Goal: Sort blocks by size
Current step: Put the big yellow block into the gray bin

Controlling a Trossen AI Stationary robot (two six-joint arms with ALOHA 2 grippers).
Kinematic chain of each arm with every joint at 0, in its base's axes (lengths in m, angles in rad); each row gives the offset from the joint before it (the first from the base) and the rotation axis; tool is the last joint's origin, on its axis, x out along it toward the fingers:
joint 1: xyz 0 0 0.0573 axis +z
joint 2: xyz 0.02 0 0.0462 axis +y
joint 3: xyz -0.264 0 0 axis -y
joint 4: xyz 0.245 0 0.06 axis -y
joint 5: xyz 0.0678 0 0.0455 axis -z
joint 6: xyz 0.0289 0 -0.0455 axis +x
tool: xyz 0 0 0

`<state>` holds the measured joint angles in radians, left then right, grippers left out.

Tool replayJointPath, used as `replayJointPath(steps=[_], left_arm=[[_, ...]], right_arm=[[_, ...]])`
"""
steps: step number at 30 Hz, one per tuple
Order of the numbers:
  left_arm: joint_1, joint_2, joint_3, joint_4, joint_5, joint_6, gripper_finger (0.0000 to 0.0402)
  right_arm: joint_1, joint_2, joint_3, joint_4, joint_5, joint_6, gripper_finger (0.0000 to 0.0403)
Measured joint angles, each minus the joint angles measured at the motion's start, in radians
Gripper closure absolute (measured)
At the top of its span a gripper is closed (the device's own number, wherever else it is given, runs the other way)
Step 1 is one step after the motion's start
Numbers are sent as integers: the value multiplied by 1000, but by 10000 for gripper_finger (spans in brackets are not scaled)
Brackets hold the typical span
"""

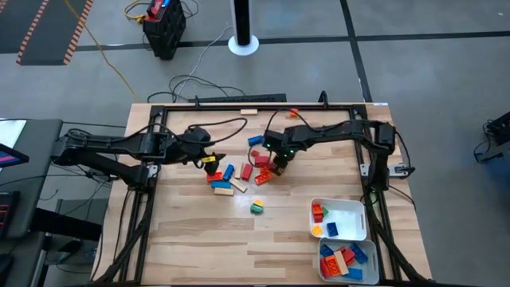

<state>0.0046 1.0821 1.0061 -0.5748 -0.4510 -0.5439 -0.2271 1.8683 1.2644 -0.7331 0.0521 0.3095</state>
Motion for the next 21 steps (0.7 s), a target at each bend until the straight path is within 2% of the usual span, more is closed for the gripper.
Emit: replayJointPath(steps=[3, 10, 16, 21], left_arm=[[24, 0, 0, 56, -37, 107, 102], [77, 0, 0, 208, -53, 309, 102], [106, 0, 0, 279, -53, 435, 102], [130, 0, 0, 346, -53, 560, 102]], right_arm=[[43, -66, 0, -102, -12, 29, 242], [187, -231, 0, -289, -146, 223, 243], [352, -352, 0, -422, -256, 467, 241], [517, -417, 0, -431, -367, 715, 241]])
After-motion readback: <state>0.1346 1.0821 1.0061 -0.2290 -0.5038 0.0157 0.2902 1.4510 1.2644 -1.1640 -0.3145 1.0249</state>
